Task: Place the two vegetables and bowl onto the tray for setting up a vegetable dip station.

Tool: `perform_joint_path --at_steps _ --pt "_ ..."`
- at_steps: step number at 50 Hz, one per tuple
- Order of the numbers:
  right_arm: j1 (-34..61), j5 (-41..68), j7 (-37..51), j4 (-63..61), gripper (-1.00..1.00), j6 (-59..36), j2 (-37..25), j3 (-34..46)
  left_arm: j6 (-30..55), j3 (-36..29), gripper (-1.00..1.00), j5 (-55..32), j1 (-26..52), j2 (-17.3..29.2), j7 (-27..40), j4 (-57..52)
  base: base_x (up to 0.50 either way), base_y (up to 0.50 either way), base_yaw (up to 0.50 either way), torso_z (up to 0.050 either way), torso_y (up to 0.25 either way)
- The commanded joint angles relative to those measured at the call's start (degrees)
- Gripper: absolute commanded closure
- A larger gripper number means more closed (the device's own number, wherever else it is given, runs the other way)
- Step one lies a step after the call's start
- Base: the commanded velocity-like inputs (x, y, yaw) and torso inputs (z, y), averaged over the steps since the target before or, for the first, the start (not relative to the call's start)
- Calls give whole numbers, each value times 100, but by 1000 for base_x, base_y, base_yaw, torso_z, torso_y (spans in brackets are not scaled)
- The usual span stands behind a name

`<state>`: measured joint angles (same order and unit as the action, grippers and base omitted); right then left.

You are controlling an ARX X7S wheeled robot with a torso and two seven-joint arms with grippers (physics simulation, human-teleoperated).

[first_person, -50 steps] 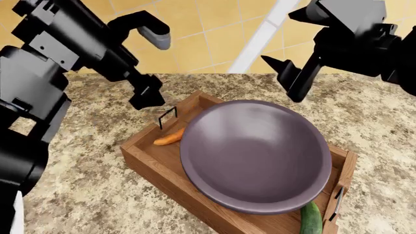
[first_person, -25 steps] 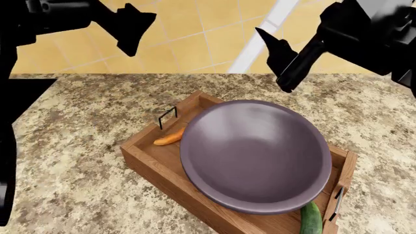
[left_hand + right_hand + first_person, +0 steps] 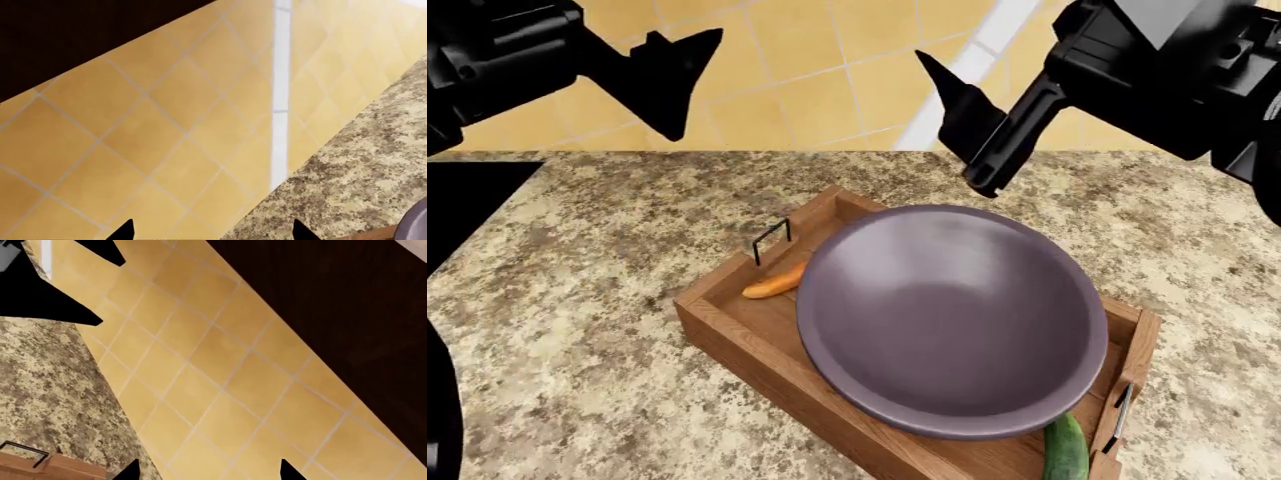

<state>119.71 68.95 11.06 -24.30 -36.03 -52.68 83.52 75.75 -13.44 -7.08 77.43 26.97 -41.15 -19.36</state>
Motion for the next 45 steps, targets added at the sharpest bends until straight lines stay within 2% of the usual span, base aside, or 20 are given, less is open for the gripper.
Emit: perform_joint_path --at_steps 1,7,45 --pt "-147 -5 192 -153 -100 117 -53 -70 476 333 -100 -231 -394 34 -62 -956 0 0 0 0 0" --pt "-43 32 224 -313 -100 83 -154 -159 752 481 -100 -347 -390 -11 -106 -1415 0 0 0 0 0" --pt "-363 -250 138 -155 -100 380 -117 -258 599 470 -100 -428 -387 -68 -18 -1363 0 0 0 0 0"
